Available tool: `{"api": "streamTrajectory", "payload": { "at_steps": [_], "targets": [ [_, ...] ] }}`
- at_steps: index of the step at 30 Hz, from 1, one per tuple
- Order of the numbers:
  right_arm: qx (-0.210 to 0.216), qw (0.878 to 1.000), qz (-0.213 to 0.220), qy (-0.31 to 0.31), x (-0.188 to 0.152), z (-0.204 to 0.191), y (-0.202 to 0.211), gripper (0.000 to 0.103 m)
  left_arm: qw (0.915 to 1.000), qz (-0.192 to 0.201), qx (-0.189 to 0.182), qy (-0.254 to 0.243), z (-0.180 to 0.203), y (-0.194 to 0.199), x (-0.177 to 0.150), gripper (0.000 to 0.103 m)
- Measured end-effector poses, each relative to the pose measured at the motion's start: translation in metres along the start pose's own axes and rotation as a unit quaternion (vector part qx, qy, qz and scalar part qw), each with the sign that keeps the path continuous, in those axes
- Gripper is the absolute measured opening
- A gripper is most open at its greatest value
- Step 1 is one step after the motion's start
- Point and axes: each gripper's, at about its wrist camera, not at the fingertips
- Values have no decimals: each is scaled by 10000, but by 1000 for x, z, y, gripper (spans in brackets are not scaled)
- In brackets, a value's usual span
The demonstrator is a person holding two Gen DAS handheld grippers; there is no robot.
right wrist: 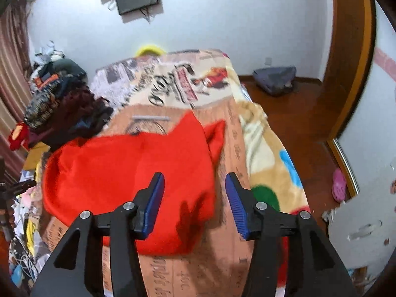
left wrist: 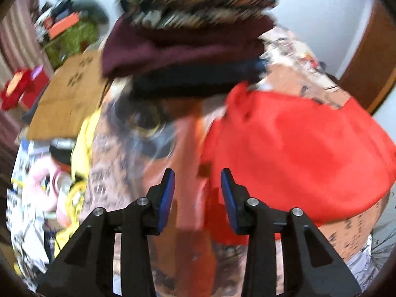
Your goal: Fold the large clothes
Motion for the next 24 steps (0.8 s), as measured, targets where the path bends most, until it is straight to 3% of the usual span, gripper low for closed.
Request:
{"api": "streamTrajectory", "payload": {
  "at_steps": [5,10,16,20,24],
  "targets": [
    [276,9992,-240,173,21,-6,-27,48,9990,207,-214,-347,29,-3,31,44],
    [412,9950,-886,202,46,1,-76,48,9990,-34,-211,-382,39,-39,59,44],
    [348,9860,-1597,337,69,17,-142,48,9991,-392,-93,-128,19,-94,73,44],
    [427,9747,-2147,457,73,22,-191,48,9963,-682,-494,156,6,-123,75,44],
    [531,9718,-2266,388,72,26,-221,48,9930,-719,-898,255,5,-139,79,44]
  ]
}}
Point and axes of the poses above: each gripper's, at about its wrist camera, not at the fingertips, and y roughly against the way its jaws point, z to its right, x to its top, and after that the axes turned 4 degrees about x, right-handed
